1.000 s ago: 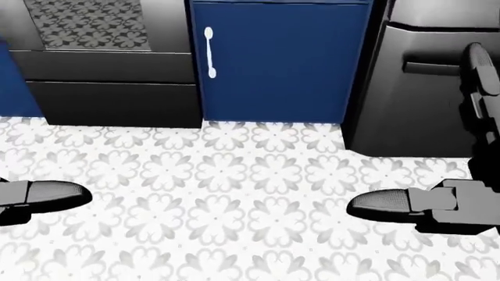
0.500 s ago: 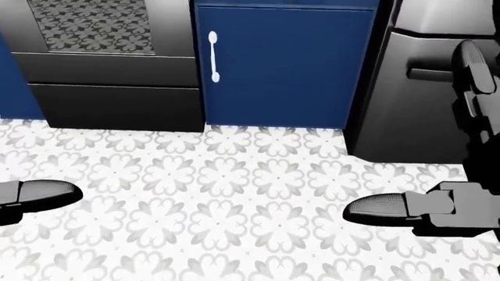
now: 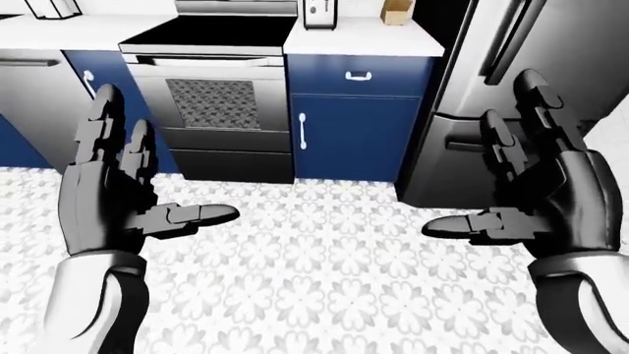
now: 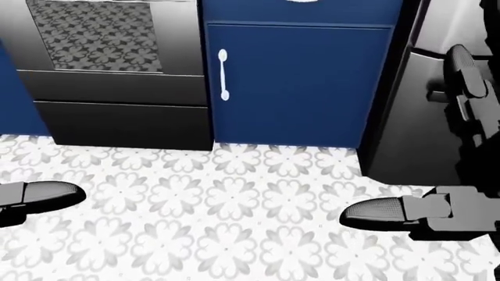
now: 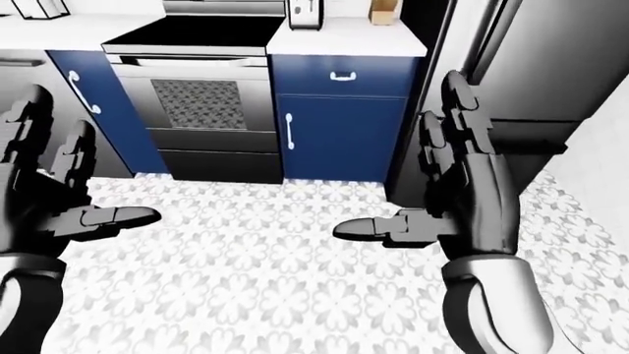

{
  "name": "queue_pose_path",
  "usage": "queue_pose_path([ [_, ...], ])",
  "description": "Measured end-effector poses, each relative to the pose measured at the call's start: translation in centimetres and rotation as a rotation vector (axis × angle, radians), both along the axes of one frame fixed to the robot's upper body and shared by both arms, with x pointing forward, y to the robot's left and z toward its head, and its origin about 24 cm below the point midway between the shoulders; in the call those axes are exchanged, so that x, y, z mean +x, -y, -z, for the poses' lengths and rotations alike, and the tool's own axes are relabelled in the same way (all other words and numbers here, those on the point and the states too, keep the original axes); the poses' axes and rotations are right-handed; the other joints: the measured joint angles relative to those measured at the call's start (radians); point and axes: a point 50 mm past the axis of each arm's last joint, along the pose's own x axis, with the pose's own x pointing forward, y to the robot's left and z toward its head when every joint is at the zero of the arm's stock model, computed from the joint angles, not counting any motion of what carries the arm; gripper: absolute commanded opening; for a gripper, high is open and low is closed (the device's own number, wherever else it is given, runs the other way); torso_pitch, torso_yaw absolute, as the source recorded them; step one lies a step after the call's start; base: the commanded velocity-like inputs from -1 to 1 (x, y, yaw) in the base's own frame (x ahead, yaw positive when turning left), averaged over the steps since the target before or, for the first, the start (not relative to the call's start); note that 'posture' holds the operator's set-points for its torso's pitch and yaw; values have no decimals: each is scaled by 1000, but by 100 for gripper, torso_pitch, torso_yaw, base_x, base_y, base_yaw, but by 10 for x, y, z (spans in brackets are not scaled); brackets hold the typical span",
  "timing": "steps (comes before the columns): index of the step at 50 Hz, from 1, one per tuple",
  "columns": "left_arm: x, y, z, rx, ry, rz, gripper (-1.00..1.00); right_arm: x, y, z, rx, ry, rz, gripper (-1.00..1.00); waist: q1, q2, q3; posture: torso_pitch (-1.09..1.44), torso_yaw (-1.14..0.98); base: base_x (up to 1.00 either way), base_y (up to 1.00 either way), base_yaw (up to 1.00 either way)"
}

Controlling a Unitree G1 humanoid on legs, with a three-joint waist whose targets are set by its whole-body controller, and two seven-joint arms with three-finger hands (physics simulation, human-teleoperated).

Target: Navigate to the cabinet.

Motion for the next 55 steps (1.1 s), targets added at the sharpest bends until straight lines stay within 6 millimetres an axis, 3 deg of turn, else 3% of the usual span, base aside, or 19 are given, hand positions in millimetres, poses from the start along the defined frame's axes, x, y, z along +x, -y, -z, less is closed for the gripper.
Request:
queue_pose_path([
  [3,-2,2,-4,9,29,6,100,-2,2,-3,2,27,15,100,5,-22,-13,0,0,41,0,0],
  [7,-3,4,-5,14,46,13,100,-3,3,-7,6,55,21,100,22,-60,-12,0,0,41,0,0],
  [10,-2,2,-6,13,47,9,100,-2,4,-7,6,53,24,100,22,-102,-22,0,0,39,0,0],
  [12,0,4,-2,0,28,23,100,0,7,-4,12,31,41,100,4,-92,4,0,0,30,0,0],
  [14,1,7,1,1,9,44,100,1,9,0,13,8,61,100,-7,-109,8,0,0,16,0,0],
  [16,1,7,0,2,10,45,100,1,9,-2,8,14,64,100,-11,-106,-8,0,0,14,0,0],
  [18,-1,5,-2,5,23,37,100,-1,8,-5,6,34,56,100,-12,-89,-14,0,0,14,0,0],
  [24,-2,6,-5,13,48,35,100,-3,9,-9,16,57,58,100,-18,-3,-19,0,0,14,0,0],
  [25,-1,4,-4,12,37,29,100,-2,8,-6,27,45,48,100,-9,-13,-17,0,0,13,0,0],
  [27,1,1,2,4,6,12,100,-1,5,-2,24,16,28,100,2,-8,-4,0,0,7,0,0],
  [29,1,1,1,6,5,7,100,-2,6,-3,18,19,29,100,2,-13,-12,0,0,3,0,0],
  [34,-2,5,-6,19,48,24,100,-4,8,-10,20,64,51,100,12,-63,14,0,0,4,0,0],
  [37,-1,4,-5,17,44,19,100,-4,8,-10,21,64,46,100,26,-112,5,0,0,3,0,0],
  [39,2,6,0,6,14,31,100,-2,9,-7,26,43,55,100,26,-95,9,0,0,2,0,0],
  [43,2,6,0,9,8,40,100,0,11,-5,26,24,67,100,17,-75,-7,0,0,3,0,0],
  [48,0,7,-3,14,35,38,100,-2,11,-7,26,44,67,100,10,-70,-19,0,0,3,0,0],
  [55,2,5,1,10,17,31,100,-2,11,-5,26,39,61,100,5,-73,-16,0,0,3,0,0],
])
